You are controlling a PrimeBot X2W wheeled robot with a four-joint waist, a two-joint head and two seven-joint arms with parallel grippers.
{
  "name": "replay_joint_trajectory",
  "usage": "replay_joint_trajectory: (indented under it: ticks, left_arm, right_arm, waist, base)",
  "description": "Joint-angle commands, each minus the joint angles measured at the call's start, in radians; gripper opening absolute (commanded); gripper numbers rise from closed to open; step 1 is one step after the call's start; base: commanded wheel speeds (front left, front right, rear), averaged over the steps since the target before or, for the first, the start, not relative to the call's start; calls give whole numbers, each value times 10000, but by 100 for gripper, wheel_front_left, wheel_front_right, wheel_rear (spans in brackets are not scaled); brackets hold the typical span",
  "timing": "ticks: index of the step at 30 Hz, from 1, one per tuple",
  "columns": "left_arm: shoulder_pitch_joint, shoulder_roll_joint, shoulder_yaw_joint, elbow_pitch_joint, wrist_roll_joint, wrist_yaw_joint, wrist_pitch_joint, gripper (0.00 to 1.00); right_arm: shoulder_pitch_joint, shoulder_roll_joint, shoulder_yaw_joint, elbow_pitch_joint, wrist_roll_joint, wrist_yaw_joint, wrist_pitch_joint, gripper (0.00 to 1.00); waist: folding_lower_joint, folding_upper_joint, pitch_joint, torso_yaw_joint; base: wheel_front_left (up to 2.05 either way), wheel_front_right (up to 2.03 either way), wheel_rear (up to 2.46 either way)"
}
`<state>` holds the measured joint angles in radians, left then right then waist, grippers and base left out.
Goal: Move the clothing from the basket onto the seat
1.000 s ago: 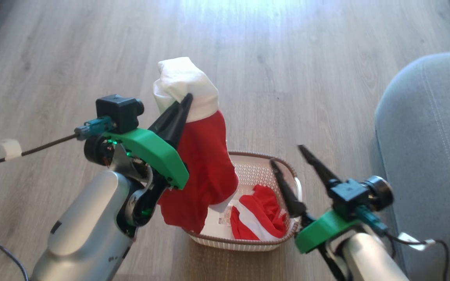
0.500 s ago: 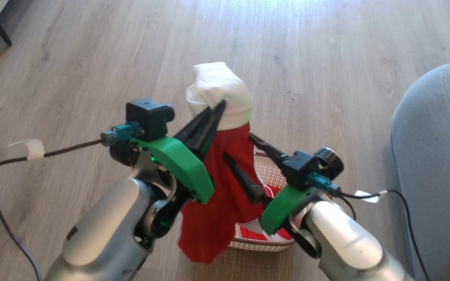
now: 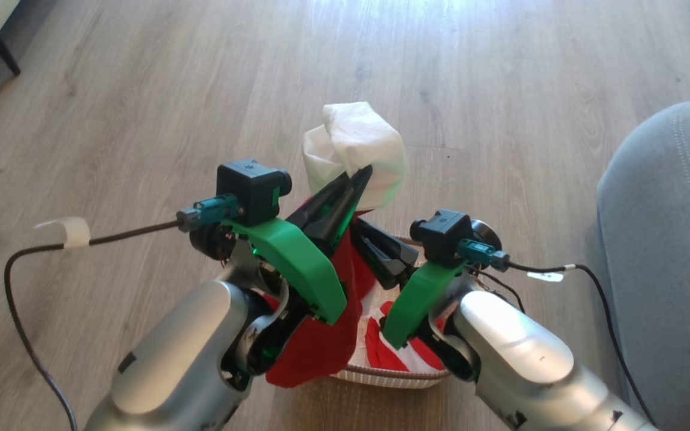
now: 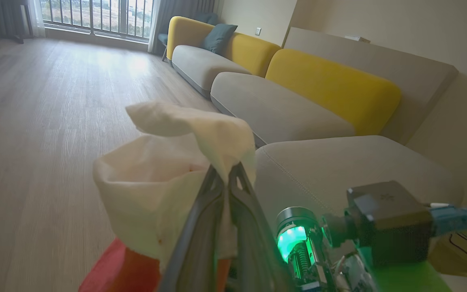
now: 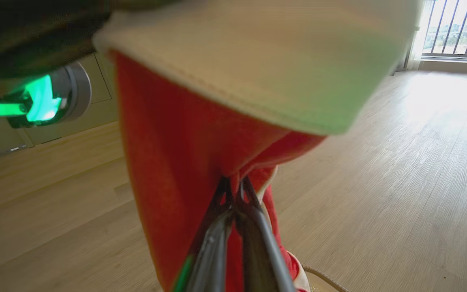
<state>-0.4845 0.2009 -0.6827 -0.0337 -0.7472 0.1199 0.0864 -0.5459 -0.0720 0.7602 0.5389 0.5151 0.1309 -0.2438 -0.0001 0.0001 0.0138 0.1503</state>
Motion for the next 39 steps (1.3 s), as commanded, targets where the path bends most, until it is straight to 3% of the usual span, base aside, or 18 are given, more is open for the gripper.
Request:
replay_joint_trajectory:
  ticks: [1,3,4,5,12,21,30,39]
  left_arm:
    - [-247,143,379,-291,41,86,-103,20]
    - [-211,195,377,-232,82,115,-126,42]
    - [-202,233,376,-202,127,134,-152,62]
    - [-186,266,383,-172,167,150,-193,100]
    - [-24,511,178,-33,644,88,-613,100]
    - [744,69,-737,229,925,-233,-1337,100]
    - [1047,-264,-1448,619,1182,-370,-1569,100]
    - [703,-305,-1591,599,1342,-480,-1604,100]
  right_arm:
    - [-342,17,-28,-384,177,-2,-144,0]
    - [-296,-127,-194,-557,247,-2,-162,0]
    - [-252,-214,-315,-672,269,-2,-167,0]
    - [-190,-313,-453,-814,282,-2,-171,0]
    - [472,-1102,-1617,-1918,95,-2,-177,0]
    - [1791,-2049,-3614,-3826,-226,-2,131,0]
    - [2774,-2148,-4932,-5776,-468,-2,1156,0]
    - [3099,-1904,-5714,-6882,-615,-2,1834,0]
  waist:
    - [1,-1,8,-114]
    - [1,-1,26,-223]
    - [1,-1,39,-287]
    - [1,-1,54,-355]
    - [1,-1,213,-1007]
    - [1,-1,385,-2577]
    - [1,-1,571,-3978]
    - [1,-1,1345,-4073]
  base:
    - [0,0,0]
    - [0,0,0]
    - [0,0,0]
    - [0,0,0]
    - [0,0,0]
    - [0,0,0]
    - [0,0,0]
    - [0,0,0]
